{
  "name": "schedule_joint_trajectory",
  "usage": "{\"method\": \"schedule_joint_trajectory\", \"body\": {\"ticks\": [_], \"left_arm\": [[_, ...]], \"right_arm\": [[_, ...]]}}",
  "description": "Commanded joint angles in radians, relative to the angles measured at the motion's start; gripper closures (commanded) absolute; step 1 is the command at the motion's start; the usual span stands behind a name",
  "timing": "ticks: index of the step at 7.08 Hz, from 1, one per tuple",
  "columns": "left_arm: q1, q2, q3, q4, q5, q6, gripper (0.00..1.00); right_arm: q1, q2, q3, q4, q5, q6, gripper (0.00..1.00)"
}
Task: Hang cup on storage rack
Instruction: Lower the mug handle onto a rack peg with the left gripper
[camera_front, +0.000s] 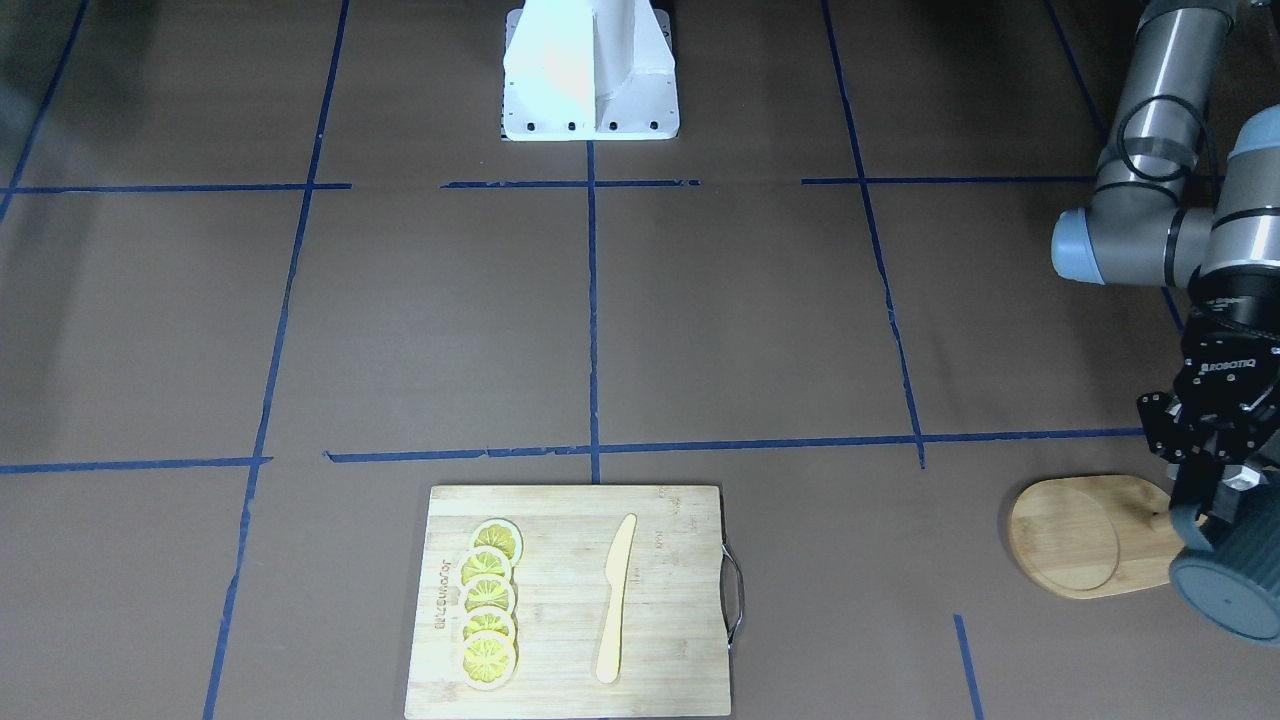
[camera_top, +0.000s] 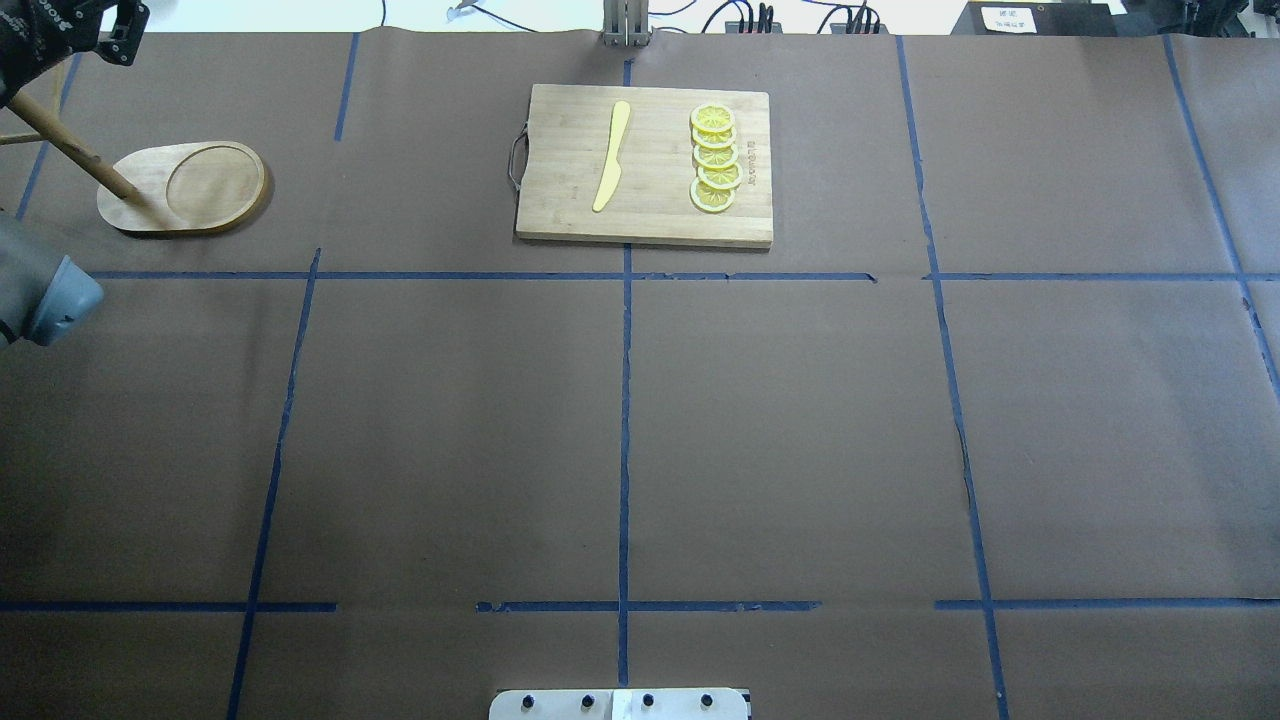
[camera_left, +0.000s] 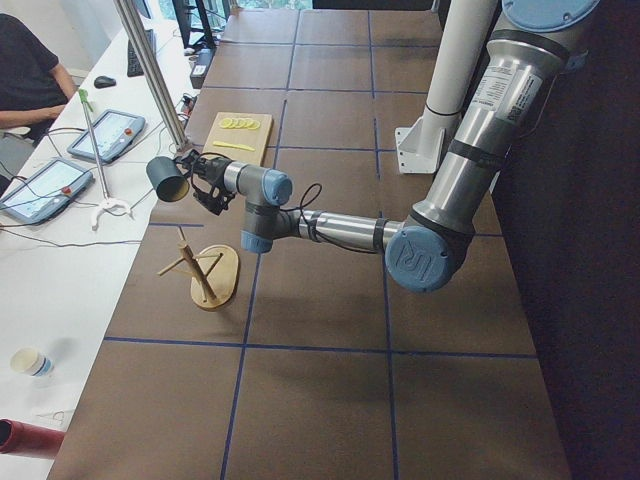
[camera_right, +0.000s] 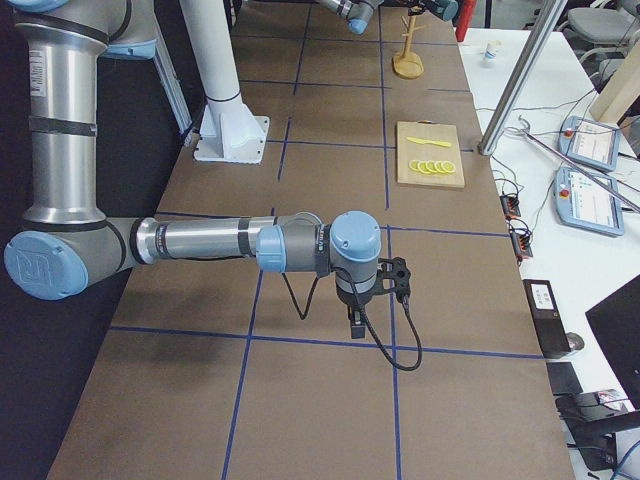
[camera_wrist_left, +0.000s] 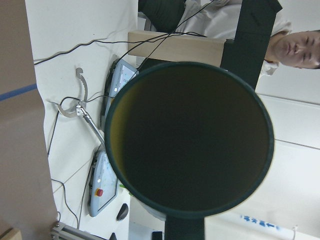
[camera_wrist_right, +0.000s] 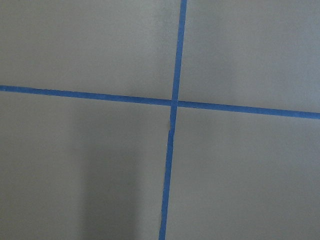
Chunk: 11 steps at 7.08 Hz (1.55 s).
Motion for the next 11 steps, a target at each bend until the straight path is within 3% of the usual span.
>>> {"method": "schedule_joint_trajectory", "body": {"ticks": [1, 9, 11], "left_arm": [[0.018, -0.047, 0.106, -0.108, 0.036, -0.028, 0.98], [0.017, 0.009, 0.183, -0.253, 0.035, -0.066, 0.98], [0.021, 0.064, 0.185, -0.377, 0.038, -0.084, 0.97]], "right_arm": [[0.0, 0.003, 0.005, -0.001, 0.0, -0.002, 0.0], [0.0, 0.007, 0.005, 0.001, -0.001, -0.002, 0.0], [-0.002, 0.009, 0.0, -0.001, -0.003, -0.003, 0.0]]}}
